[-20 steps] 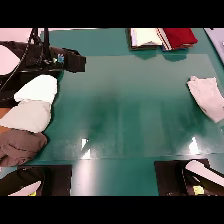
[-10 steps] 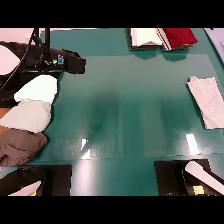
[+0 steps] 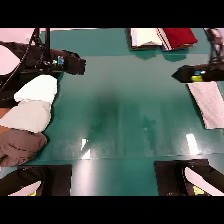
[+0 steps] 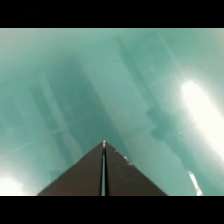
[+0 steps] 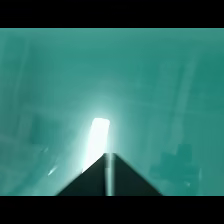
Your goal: Fold the shirts.
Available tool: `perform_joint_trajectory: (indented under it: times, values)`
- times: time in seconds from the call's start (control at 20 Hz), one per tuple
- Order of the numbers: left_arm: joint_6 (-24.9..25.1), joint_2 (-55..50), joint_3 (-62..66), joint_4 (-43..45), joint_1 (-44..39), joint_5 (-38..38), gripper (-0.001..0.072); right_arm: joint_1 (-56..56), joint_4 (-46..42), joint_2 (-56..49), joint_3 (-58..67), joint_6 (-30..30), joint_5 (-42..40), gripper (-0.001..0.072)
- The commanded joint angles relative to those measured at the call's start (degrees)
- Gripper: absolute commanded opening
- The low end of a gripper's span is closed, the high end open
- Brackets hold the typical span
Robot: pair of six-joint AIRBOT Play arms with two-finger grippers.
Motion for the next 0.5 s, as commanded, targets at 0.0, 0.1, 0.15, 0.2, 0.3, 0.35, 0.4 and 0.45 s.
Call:
perform_joint_trajectory:
  times: [0.0,0.1,0.15,0.2,0.3,0.35,0.4,0.45]
  values:
    - [0.0,0.0,0.0,0.0,0.0,1.8,0.0022,10.0,-3.2,0.1,0.1,-0.5,-0.7,0.0012]
    - [0.0,0.0,0.0,0.0,0.0,3.1,0.0021,11.6,-3.2,0.1,0.1,-0.5,-0.9,0.0012]
    - [0.0,0.0,0.0,0.0,0.0,3.5,0.0021,11.8,-3.1,0.1,0.1,-0.5,-0.9,0.0011]
    - [0.0,0.0,0.0,0.0,0.0,3.5,0.0021,11.8,-3.1,0.1,0.1,-0.5,-0.9,0.0011]
    - [0.0,0.0,0.0,0.0,0.0,3.5,0.0021,11.7,-3.1,0.1,0.1,-0.5,-0.9,0.0011]
    - [0.0,0.0,0.0,0.0,0.0,3.5,0.0021,11.7,-3.1,0.1,0.1,-0.5,-0.8,0.0011]
    - [0.0,0.0,0.0,0.0,0.0,3.5,0.0022,11.7,-3.1,0.1,0.1,-0.5,-0.6,0.0011]
    - [0.0,0.0,0.0,0.0,0.0,3.5,0.0021,11.7,-3.1,0.1,0.1,-0.5,-0.3,0.0011]
